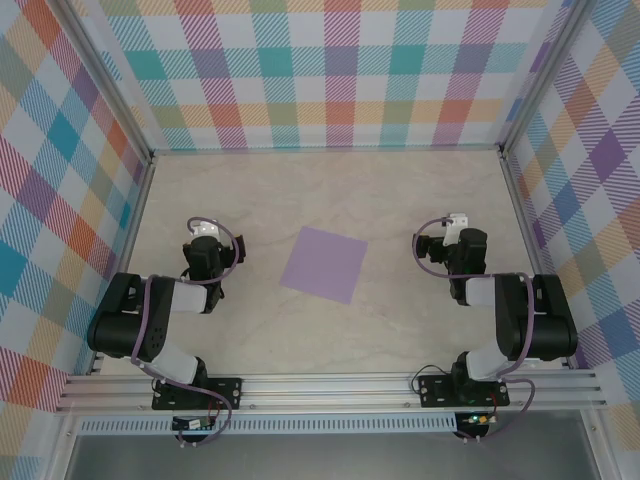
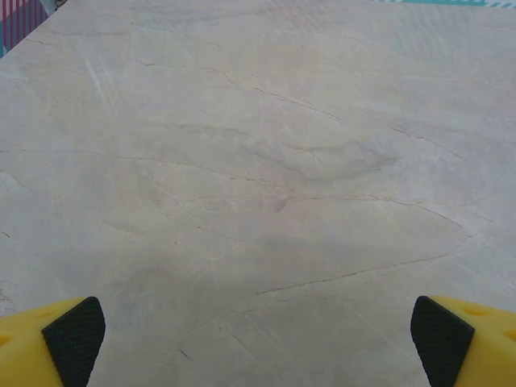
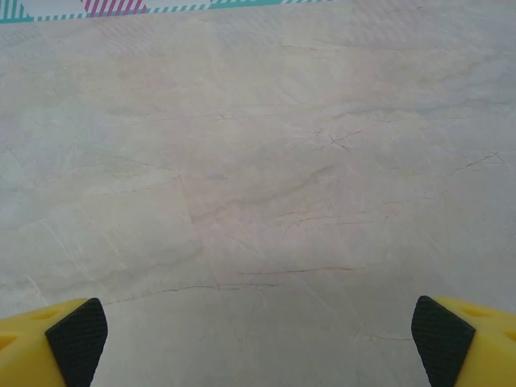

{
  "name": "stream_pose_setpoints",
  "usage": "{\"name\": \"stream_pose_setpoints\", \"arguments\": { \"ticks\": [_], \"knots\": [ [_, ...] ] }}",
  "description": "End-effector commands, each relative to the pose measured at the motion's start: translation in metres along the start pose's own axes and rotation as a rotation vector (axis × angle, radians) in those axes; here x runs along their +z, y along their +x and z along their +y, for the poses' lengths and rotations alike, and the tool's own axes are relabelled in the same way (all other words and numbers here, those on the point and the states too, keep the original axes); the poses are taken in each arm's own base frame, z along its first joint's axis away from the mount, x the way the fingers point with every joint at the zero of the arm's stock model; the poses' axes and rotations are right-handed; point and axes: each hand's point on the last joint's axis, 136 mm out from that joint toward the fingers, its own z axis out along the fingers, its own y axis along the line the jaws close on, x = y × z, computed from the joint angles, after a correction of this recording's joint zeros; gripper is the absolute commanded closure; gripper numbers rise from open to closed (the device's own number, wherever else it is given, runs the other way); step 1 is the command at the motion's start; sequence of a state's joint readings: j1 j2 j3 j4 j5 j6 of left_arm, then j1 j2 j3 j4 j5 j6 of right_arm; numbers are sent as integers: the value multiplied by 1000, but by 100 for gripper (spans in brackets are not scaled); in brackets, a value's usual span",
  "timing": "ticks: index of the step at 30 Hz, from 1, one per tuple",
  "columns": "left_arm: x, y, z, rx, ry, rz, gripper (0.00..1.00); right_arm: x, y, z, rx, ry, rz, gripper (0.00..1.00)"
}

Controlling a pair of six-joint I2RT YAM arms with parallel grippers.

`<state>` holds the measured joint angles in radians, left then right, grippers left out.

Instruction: Fold a paper plane with a square sheet of paper (pick it up from the middle)

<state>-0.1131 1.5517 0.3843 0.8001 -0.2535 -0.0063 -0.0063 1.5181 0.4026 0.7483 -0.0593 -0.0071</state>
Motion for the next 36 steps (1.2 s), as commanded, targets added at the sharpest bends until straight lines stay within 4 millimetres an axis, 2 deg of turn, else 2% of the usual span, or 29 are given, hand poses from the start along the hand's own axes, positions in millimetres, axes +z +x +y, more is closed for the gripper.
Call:
{"name": "stream_pose_setpoints", "arguments": {
  "ticks": [1, 28, 32, 36],
  "knots": [
    [4, -14, 1, -8, 2, -40, 0, 4, -17, 1, 2, -2, -52, 0],
    [2, -17, 4, -15, -12, -47, 0, 2, -17, 0, 2, 2, -59, 0],
    [-11, -32, 6, -16, -22, -27, 0, -12, -38, -9, 33, 72, -70, 0],
    [-35, -60, 8, -118, -18, -12, 0, -35, -63, -11, 115, 111, -17, 0]
  ]
}}
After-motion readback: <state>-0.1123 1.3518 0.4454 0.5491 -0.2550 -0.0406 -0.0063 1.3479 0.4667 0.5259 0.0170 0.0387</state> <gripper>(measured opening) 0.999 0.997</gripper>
